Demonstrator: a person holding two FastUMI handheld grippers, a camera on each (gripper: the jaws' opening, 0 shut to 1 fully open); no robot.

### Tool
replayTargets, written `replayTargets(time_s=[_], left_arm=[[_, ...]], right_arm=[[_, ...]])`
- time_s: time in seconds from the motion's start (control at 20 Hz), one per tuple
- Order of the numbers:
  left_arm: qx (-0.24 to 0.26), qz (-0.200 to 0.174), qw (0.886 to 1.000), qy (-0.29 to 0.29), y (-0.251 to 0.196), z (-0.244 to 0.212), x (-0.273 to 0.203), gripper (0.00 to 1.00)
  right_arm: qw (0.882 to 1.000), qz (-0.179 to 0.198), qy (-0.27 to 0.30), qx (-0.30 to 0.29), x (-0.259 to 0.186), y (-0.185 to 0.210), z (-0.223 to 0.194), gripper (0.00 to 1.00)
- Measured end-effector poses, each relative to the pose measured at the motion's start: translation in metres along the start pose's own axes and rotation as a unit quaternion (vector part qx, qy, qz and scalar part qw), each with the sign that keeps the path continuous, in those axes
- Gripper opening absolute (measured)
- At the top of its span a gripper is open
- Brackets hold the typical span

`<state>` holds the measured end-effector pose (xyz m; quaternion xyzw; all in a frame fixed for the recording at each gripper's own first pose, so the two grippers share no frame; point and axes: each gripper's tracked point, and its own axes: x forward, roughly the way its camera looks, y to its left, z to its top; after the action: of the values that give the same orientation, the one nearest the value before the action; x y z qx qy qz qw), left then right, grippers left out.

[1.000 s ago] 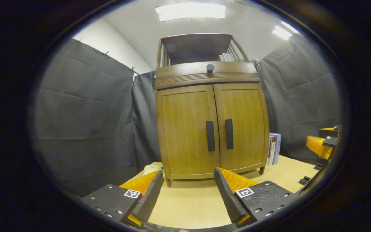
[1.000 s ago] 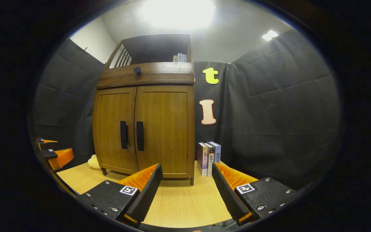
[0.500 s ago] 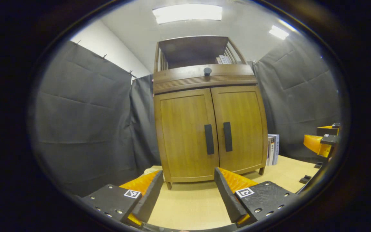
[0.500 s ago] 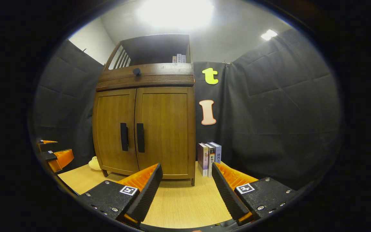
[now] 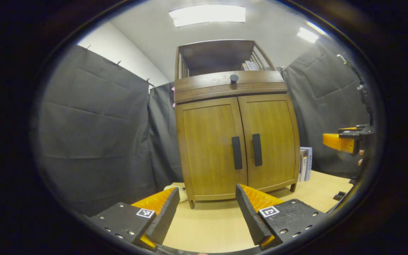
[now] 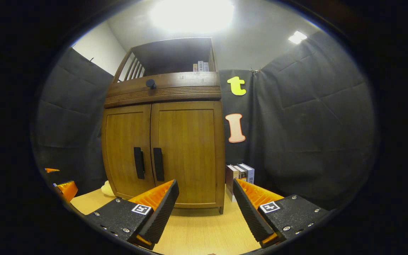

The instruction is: Open the right door of the double-door shoe cabinet with the right hand, and open the left door with the left hand.

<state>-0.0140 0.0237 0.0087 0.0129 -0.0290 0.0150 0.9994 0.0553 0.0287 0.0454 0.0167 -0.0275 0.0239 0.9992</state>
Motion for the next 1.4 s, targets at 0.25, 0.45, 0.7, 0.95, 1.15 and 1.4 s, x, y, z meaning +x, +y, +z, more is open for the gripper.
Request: replayTargets(time_s=[0.25, 0.45, 0.7, 0.95, 1.15, 1.4], left_arm=[[0.009, 0.025, 1.000, 0.005, 0.023, 0.001, -0.005, 0.89], [0.010, 0.054, 0.998, 0.009, 0.045, 0.001, -0.010, 0.85], [0.017, 0.096, 0.995, 0.014, 0.066, -0.003, -0.018, 0.93], [0.019, 0.139, 0.990, 0.022, 0.102, -0.009, -0.027, 0.96], [0.024, 0.167, 0.985, 0.035, 0.120, -0.016, -0.036, 0.85], [0.032, 0.200, 0.978, 0.047, 0.138, -0.022, -0.051, 0.84]], right_arm=[[0.999, 0.020, -0.030, 0.000, 0.038, 0.024, 0.024, 0.95], [0.998, 0.037, -0.043, 0.004, 0.067, 0.043, 0.035, 0.95], [0.997, 0.060, -0.039, 0.011, 0.105, 0.067, 0.031, 0.95], [0.997, 0.067, -0.027, 0.006, 0.143, 0.090, 0.019, 0.95], [0.998, 0.070, -0.005, 0.006, 0.172, 0.108, 0.000, 0.95], [0.996, 0.085, 0.021, 0.016, 0.203, 0.134, -0.024, 0.95]])
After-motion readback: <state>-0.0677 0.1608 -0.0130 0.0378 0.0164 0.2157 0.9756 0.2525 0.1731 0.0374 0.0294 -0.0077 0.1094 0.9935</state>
